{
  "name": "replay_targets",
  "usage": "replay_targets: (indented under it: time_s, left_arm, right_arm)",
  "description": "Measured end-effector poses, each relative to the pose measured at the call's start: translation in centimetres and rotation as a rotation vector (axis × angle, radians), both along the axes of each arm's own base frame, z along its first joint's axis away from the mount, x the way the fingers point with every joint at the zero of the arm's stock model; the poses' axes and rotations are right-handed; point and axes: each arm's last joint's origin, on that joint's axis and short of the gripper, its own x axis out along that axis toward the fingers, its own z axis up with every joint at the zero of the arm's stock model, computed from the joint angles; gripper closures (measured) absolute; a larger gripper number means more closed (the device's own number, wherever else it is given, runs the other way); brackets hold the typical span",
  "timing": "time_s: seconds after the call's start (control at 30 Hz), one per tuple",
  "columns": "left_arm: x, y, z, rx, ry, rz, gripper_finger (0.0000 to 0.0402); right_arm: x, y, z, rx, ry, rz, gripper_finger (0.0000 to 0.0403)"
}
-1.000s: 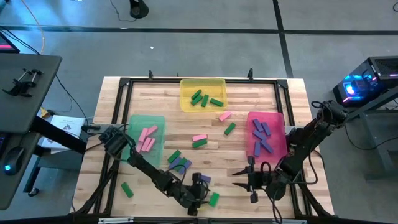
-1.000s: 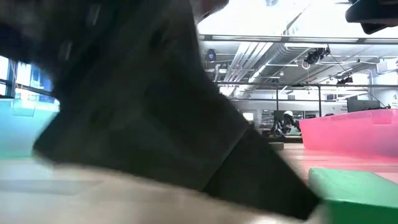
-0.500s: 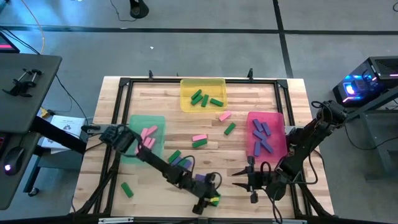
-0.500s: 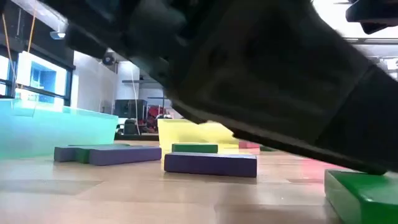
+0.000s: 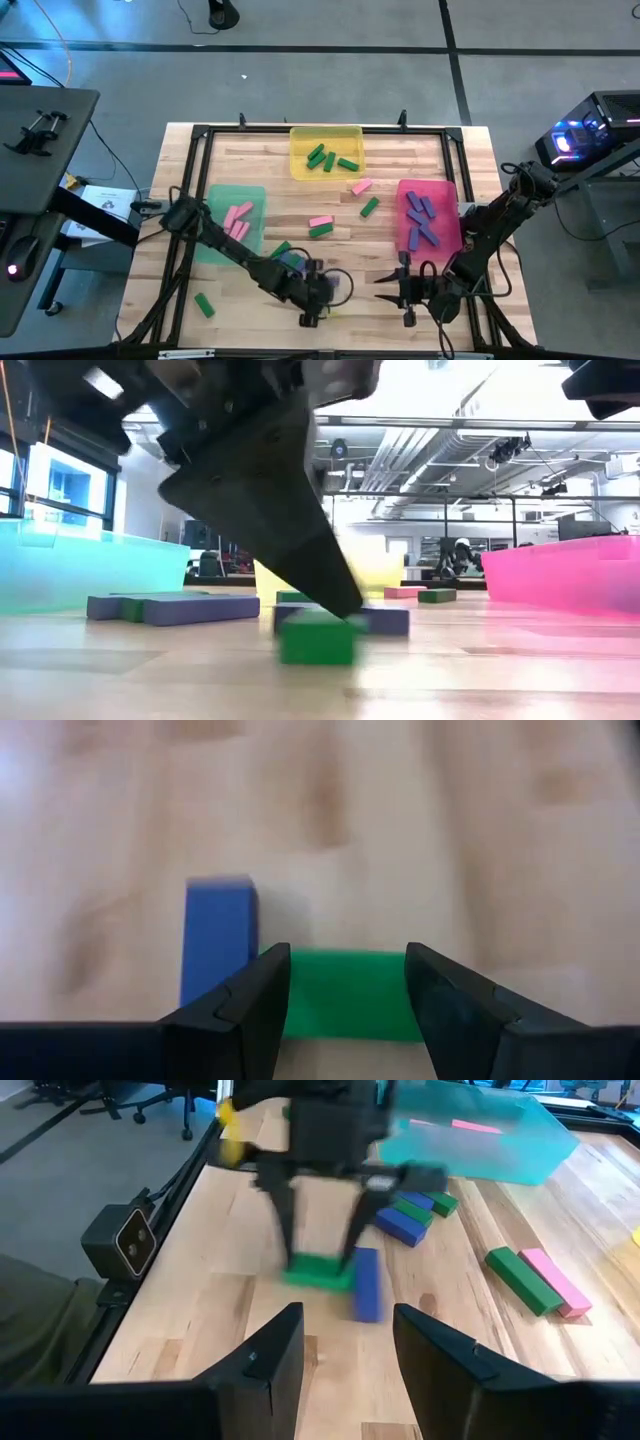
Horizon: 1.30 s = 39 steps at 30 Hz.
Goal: Sort blocks
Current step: Put the green block into the yellow bin
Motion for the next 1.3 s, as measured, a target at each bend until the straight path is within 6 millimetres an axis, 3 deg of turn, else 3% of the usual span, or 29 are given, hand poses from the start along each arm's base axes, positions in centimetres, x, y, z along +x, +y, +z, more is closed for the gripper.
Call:
replay_targets:
  time_s: [0.2, 0.3, 0.4, 0.6, 0.97, 1.3]
  left_arm:
    - [-1.7, 0.7, 4.7, 0.059, -0.062, 0.156, 0.0216]
    - [-2.2, 0.2, 5.2, 0.029, -0.069, 0.187, 0.0216]
    - [-2.7, -0.8, 4.8, 0.041, -0.052, 0.124, 0.0216]
    - [-3.4, -2.4, 2.0, 0.258, 0.037, -0.213, 0.0215]
    - [-0.8, 1.4, 0.9, 0.181, 0.123, -0.355, 0.017]
    - [-0.2, 3.4, -0.2, 0.207, 0.21, -0.427, 0.0153]
  right_arm:
    - [0.0, 0.0, 0.0, -0.004, 0.003, 0.0, 0.0263]
    - [0.0, 0.0, -0.1, -0.004, 0.008, -0.002, 0.0263]
    - [0.0, -0.1, -0.1, -0.003, 0.009, -0.004, 0.0263]
    - [0.0, -0.1, -0.1, -0.008, 0.011, -0.003, 0.0263]
    - [0.0, -0.1, -0.1, -0.008, 0.008, -0.013, 0.0263]
    - [-0.1, -0.1, -0.2, 0.003, 0.012, -0.015, 0.0263]
